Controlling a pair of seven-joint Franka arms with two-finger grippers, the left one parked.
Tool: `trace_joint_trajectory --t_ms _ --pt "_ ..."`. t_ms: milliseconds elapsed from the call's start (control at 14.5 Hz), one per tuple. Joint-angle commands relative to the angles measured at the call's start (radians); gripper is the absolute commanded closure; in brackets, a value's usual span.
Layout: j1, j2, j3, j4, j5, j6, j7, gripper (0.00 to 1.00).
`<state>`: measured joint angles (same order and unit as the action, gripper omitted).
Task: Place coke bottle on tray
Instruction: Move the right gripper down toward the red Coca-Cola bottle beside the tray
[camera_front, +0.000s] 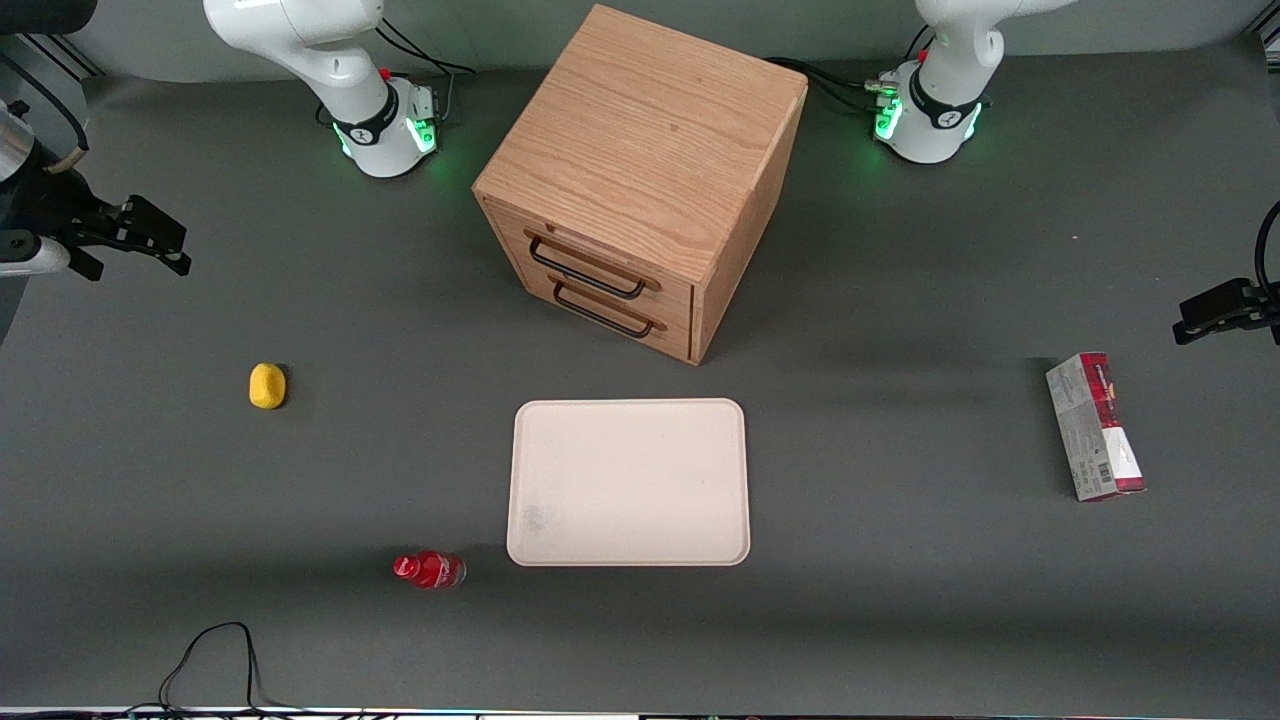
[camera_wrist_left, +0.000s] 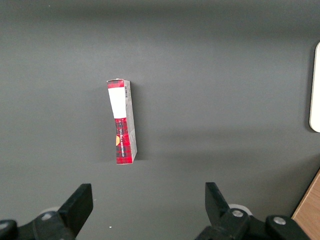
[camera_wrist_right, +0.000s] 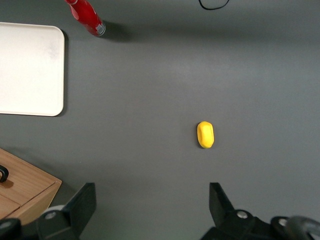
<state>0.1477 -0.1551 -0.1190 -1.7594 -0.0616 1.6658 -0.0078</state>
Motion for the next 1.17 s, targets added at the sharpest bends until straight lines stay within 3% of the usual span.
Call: trace_joint_trajectory --t_ms 0,276,552,828,1103 --pt "0.003 0.037 0.008 0.057 -0.009 -0.050 0.020 0.00" --pt "0.003 0.127 0.051 0.159 0.011 -0.052 0.011 0.00" --pt "0.003 0.435 0.107 0.469 0.049 -0.052 0.022 0.00" --pt "0.004 0.743 0.174 0.717 0.043 -0.025 0.076 0.00" --pt "0.010 0.874 0.188 0.730 0.042 0.135 0.101 0.00"
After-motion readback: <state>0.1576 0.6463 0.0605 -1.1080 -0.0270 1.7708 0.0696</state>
